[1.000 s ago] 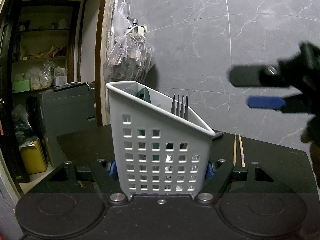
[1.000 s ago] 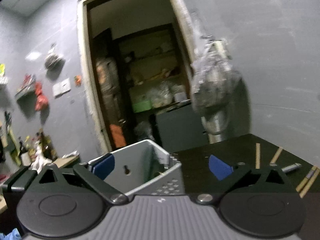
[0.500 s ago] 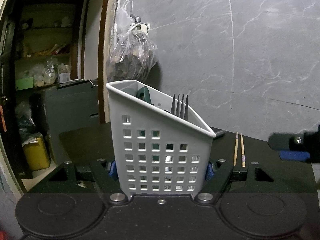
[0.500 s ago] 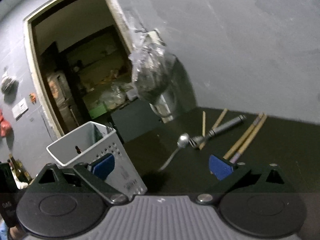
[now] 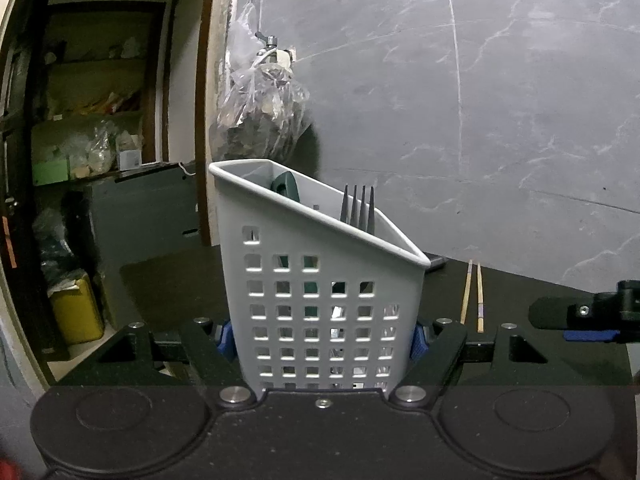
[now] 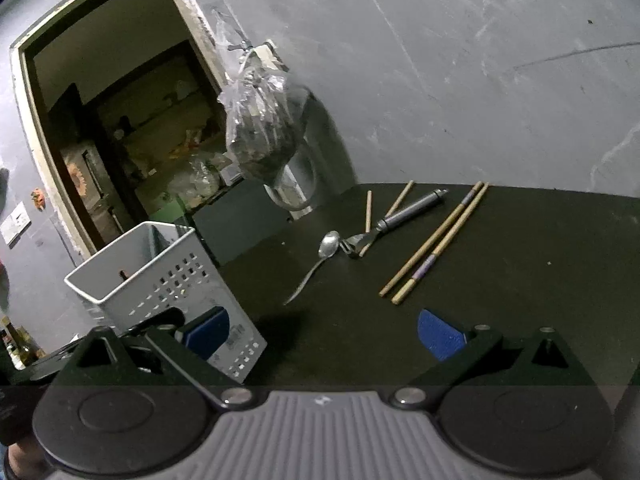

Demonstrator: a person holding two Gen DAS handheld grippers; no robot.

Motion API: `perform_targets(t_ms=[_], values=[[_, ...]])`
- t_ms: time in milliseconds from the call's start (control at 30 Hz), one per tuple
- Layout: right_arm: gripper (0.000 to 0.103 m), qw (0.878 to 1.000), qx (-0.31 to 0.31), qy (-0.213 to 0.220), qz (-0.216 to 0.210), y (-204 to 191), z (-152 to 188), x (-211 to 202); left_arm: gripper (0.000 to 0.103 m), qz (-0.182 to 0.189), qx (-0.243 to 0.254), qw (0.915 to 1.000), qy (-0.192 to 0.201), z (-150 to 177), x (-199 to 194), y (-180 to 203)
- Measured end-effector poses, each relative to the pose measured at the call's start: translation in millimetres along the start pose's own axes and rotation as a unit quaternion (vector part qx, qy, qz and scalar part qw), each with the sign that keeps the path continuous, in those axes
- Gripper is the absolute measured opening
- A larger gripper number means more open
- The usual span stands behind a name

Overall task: Organize utensils
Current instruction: 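Move the right tool back to the table over the silver spoon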

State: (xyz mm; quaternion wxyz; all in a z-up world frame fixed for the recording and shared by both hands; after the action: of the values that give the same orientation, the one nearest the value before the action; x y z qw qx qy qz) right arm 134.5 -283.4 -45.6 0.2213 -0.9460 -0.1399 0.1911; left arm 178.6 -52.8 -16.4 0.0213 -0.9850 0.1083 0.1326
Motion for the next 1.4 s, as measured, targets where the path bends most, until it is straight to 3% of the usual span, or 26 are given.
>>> perform_targets(t_ms=[267, 567, 800, 1000, 1200, 1400], values=[[0.103, 0.999, -0.021, -0.010, 0.049, 1, -17, 25, 0.076, 0.037, 0.016, 0.9992, 0.009, -1, 14, -12], [0.103, 0.987, -0.102, -0.030, 0.124, -8, -62, 99, 0.076, 0.064, 0.028, 0.9976, 0.006, -3, 27, -26], [0.103, 0.981, -0.138, -0.085, 0.105, -10, -60, 164, 0.076, 0.060, 0.028, 0.9978, 0.007, -3, 29, -27], [0.103, 0.974, -0.168, -0.126, 0.084, -15, -47, 188, 0.077, 0.039, 0.022, 0.9989, 0.010, -2, 27, -24], [0.103, 0.971, -0.190, -0.133, 0.051, -23, -49, 204, 0.077, 0.029, 0.021, 0.9993, 0.008, -3, 27, -23], [0.103, 0.959, -0.250, -0.131, 0.021, -39, -51, 232, 0.077, 0.024, 0.019, 0.9995, 0.007, -3, 26, -22]])
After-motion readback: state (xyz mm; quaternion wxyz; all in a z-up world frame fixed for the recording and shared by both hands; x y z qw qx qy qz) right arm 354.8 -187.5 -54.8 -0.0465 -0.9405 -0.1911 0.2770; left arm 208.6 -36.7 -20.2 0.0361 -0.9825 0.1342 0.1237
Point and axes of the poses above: each gripper's, at about its wrist camera, not at the fingertips, and x roughly the way its jaws point, y to its right, z to its underside, the point moved 9 cm from there along x, roughly the way its jaws point, and after that the axes turned 1 degree about -x, right-handed, at the moved point
